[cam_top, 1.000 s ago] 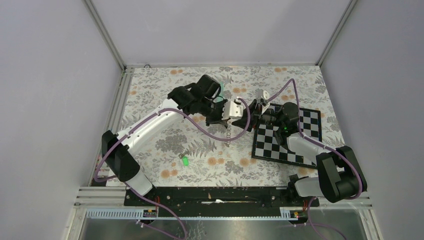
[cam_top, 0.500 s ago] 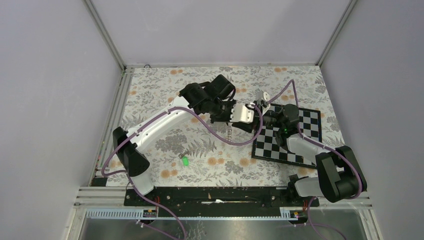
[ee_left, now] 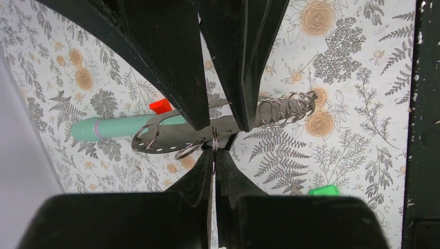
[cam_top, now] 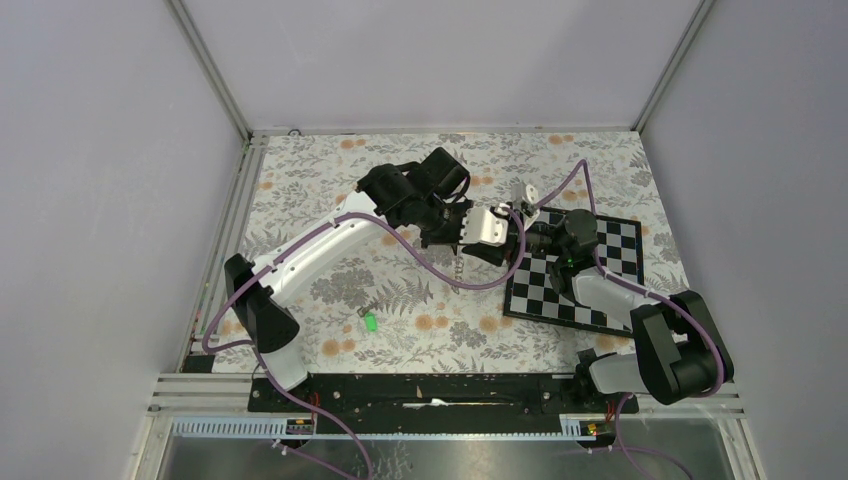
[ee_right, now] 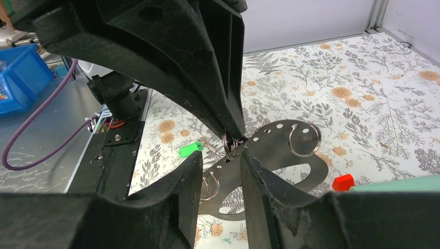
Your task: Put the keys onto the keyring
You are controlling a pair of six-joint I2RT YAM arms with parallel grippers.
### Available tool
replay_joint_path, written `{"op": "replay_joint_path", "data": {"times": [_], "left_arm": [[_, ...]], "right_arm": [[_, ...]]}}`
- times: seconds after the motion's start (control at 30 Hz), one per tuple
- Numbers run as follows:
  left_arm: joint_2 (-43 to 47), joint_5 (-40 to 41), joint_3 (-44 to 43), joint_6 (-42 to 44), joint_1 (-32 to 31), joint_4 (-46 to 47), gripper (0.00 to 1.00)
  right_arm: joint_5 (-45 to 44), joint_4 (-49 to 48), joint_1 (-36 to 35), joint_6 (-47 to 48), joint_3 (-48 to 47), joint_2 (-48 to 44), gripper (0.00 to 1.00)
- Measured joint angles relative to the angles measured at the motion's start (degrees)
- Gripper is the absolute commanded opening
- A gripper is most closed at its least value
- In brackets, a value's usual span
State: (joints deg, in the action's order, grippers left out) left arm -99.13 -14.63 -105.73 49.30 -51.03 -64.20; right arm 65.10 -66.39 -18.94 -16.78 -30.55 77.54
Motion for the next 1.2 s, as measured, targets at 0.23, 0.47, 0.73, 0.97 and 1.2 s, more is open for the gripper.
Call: {"op": "replay_joint_path", "data": {"times": [0.23, 0.47, 0.73, 0.97, 1.2], "left_arm": [[-0.07, -2.05, -0.02, -0.48, 0.00, -0.02, 0.00], [-0.39, -3.15, -0.44, -1.25, 0.00, -0.37, 0.00], [-0.74, -3.58, -0.44, -1.36, 0.02, -0.50, 0.00], [-1.01, -3.61, -0.44, -1.79, 0.20, -0.50, 0.00], [-1.07, -6.71, -0.44, -2.75, 2.05, -0.44, 0.08]], "right_arm": [[-0.09, -0.13, -0.70, 0.02, 0.00, 0.00, 0.30], [-0.13, -0.11, -0.92, 0.07, 0.00, 0.00, 0.22], [-0.09, 0.13, -0.98, 0.33, 0.00, 0.00, 0.07], [0.33, 0.33, -1.25, 0.81, 0.00, 0.11, 0.00], [-0.13, 0.33, -1.27, 1.46, 0.00, 0.09, 0.00]]}}
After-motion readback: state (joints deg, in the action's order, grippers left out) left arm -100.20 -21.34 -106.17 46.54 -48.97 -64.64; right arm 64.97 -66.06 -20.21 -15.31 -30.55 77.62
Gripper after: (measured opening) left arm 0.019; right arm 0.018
